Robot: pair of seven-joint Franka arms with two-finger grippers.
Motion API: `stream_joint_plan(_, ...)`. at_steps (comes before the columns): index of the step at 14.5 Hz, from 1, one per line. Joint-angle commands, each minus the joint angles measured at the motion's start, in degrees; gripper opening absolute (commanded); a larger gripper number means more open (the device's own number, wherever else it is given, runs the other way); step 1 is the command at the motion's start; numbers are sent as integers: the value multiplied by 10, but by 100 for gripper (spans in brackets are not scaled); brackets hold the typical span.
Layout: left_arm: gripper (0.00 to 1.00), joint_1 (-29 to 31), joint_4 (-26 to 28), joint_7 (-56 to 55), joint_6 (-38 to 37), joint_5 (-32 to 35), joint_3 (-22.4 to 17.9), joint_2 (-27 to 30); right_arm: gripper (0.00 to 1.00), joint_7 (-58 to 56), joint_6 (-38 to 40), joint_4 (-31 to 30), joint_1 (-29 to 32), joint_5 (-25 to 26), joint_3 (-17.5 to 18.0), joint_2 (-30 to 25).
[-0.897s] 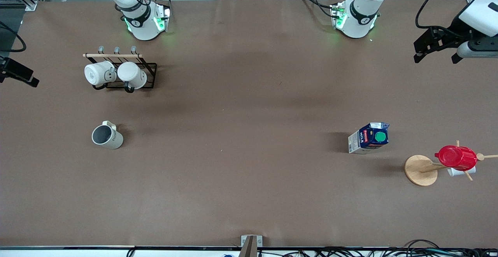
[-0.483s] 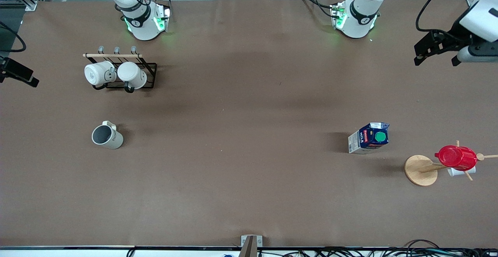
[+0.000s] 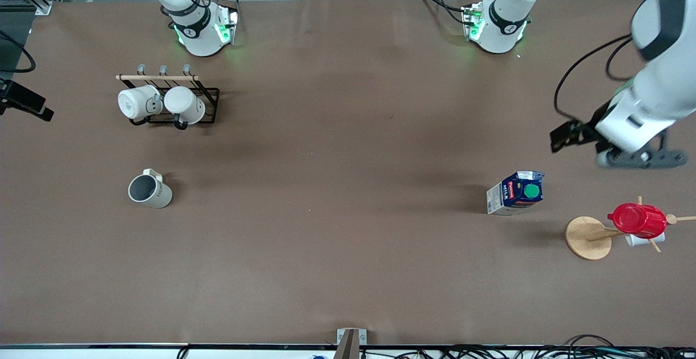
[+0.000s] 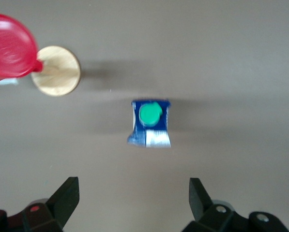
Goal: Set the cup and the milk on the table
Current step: 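Reach the left gripper to the milk carton while the right gripper reaches the mug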
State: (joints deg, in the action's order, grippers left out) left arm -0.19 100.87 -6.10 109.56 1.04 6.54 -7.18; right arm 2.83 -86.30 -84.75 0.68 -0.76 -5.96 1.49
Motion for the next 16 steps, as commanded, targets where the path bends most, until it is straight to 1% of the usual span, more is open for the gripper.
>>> stream_joint_plan(1, 100, -2, 31, -19, 72, 16, -1, -38, 100, -7, -11, -19, 10, -11, 2, -12)
stream_joint_plan(3, 100, -3, 30, -20, 99, 16, 0, -72, 100, -21, -31, -27, 10, -11, 2, 1)
stream_joint_plan(4, 100, -3, 30, -20, 111, 17, 0, -85, 100, -33, -53, -46, 10, -11, 2, 2)
stream_joint_plan(6, 100, -8, 29, -20, 116, 17, 0, -99, 100, -36, -111, -110, 11, -11, 2, 2)
stream_joint_plan(8, 100, -8, 33, -20, 116, 17, 0, -107, 100, -37, -195, -178, 10, -10, 2, 4)
stream_joint_plan(9, 100, -7, 35, -20, 116, 17, 0, -109, 100, -52, -241, -211, 12, -11, 2, 15)
stream_joint_plan(10, 100, -6, 35, -21, 116, 16, 0, -116, 100, -73, -279, -232, 15, -11, 2, 30)
stream_joint_plan(11, 100, -6, 35, -21, 116, 17, 0, -123, 100, -84, -307, -243, 29, -12, 2, 49)
stream_joint_plan(12, 97, -6, 34, -21, 116, 16, 0, -126, 100, -91, -319, -244, 35, -12, 3, 69)
stream_joint_plan(13, 85, -8, 34, -21, 117, 16, 0, -126, 100, -97, -327, -244, 36, -13, 3, 86)
stream_joint_plan(14, 69, -9, 35, -23, 117, 16, 0, -126, 100, -101, -341, -244, 36, -13, 3, 101)
stream_joint_plan(15, 56, -9, 35, -30, 116, 16, 0, -126, 100, -118, -361, -245, 40, -13, 3, 124)
stream_joint_plan(16, 47, -10, 34, -35, 116, 16, 0, -126, 100, -141, -381, -246, 46, -14, 4, 147)
